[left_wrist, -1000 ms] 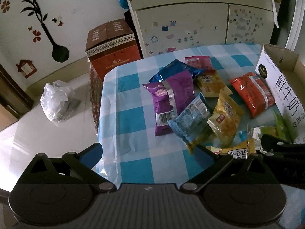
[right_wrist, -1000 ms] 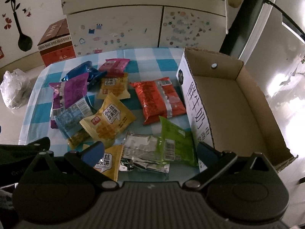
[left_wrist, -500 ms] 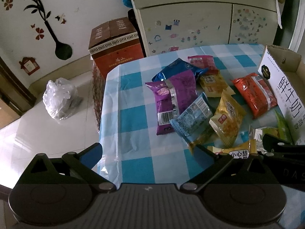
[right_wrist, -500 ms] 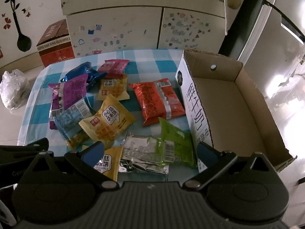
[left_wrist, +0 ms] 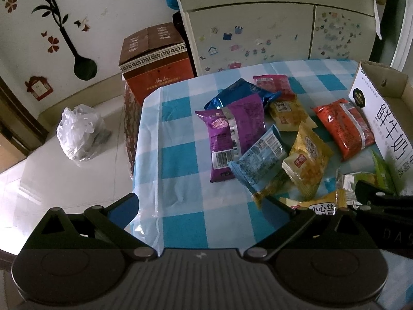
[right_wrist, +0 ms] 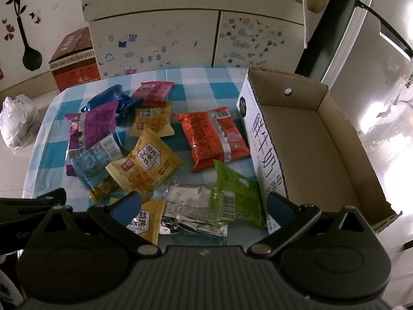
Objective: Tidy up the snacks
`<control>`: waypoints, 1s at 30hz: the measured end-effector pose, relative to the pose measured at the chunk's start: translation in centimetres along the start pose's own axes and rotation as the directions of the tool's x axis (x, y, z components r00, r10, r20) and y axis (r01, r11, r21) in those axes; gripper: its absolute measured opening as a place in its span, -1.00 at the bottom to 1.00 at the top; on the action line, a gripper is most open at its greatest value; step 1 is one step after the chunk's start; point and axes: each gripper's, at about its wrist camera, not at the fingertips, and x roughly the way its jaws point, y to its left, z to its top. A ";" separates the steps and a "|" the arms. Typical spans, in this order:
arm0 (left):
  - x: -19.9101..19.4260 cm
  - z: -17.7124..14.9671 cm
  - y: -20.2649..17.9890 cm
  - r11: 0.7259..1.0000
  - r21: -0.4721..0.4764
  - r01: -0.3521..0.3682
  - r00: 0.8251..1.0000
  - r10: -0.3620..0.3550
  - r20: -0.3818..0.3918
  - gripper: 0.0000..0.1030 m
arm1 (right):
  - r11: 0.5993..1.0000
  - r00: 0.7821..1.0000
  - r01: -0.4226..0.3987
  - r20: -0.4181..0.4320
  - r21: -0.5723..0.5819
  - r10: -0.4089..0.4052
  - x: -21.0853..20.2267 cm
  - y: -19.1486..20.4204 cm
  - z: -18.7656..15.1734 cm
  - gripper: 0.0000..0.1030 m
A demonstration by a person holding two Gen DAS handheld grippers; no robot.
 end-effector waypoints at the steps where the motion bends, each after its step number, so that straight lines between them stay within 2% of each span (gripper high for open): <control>1: 0.0 0.0 0.0 1.000 -0.002 0.006 1.000 -0.006 0.000 1.00 | 1.000 1.000 -0.003 0.002 0.001 0.003 0.0 -0.1 0.0 0.99; 4: -0.1 0.0 0.2 1.000 -0.009 0.027 1.000 -0.027 0.003 1.00 | 1.000 1.000 -0.023 -0.003 0.013 0.023 0.0 -0.4 0.1 0.99; 9: 0.3 0.2 0.8 0.991 -0.071 0.111 0.994 -0.112 -0.019 1.00 | 0.991 0.996 -0.089 0.005 0.098 0.089 -0.4 -2.4 0.8 0.99; 14: 0.6 0.1 1.1 0.976 -0.126 0.177 0.983 -0.182 -0.027 1.00 | 0.959 0.976 -0.216 0.053 0.182 0.209 -1.6 -4.9 1.5 0.99; 17: 0.7 -0.1 0.5 0.971 -0.114 0.210 0.976 -0.215 -0.027 1.00 | 0.947 0.971 -0.239 0.069 0.212 0.230 -1.8 -6.1 1.7 0.98; 21: 1.3 -0.6 -1.3 0.957 -0.082 0.277 0.958 -0.282 -0.049 1.00 | 0.906 0.950 -0.312 0.083 0.287 0.301 -1.8 -7.9 1.6 0.98; 26: 2.5 -1.3 -3.5 0.938 -0.050 0.342 0.936 -0.345 -0.074 1.00 | 0.890 0.944 -0.329 0.078 0.317 0.321 -1.5 -8.8 1.3 0.96; 30: 3.4 -1.7 -5.2 0.939 -0.016 0.344 0.936 -0.344 -0.080 1.00 | 0.873 0.938 -0.344 0.076 0.345 0.339 -1.1 -9.3 1.2 0.86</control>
